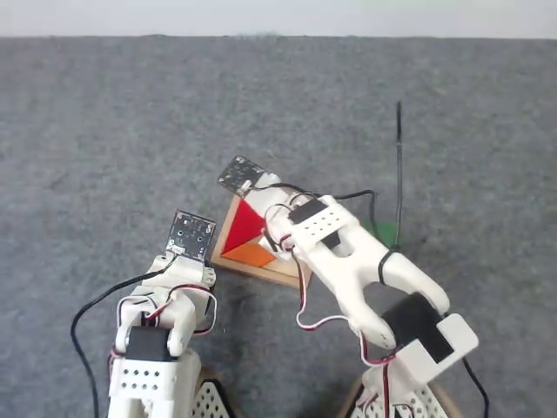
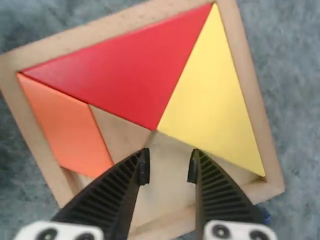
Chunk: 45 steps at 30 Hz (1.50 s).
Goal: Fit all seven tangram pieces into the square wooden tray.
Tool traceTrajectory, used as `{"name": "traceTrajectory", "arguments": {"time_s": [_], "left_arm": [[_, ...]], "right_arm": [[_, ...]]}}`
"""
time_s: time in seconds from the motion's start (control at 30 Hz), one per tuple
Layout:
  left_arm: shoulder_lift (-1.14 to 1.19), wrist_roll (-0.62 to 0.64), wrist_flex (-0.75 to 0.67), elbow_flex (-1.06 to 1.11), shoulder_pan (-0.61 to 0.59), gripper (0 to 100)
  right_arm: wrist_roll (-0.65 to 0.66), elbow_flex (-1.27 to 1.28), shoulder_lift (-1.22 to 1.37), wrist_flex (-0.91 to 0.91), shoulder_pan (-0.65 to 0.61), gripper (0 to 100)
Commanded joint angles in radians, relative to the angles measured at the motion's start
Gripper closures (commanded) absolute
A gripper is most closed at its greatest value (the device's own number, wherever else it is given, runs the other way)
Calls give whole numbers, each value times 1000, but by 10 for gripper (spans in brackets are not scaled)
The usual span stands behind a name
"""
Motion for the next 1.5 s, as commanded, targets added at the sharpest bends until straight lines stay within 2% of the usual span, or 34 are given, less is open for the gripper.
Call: {"name": "traceTrajectory", "arguments": {"time_s": [0.0,0.27,0.63,0.73,0.97,1.07,1.2,1.47], "left_arm": [[-12,8,5,-7,-3,987],[-12,8,5,-7,-3,987],[-12,8,5,-7,-3,987],[-12,8,5,-7,-3,987],[-12,8,5,-7,-3,987],[-12,8,5,-7,-3,987],[-12,8,5,-7,-3,987],[-12,8,5,-7,-3,987]], "right_arm": [[-8,-64,-7,2,-31,851],[-8,-41,-59,7,-27,848],[-8,209,-387,13,-12,848],[-11,279,-478,33,51,847],[-34,285,-636,240,381,846],[-29,282,-634,289,473,809],[-9,279,-634,331,478,752],[-44,207,-581,358,469,772]]}}
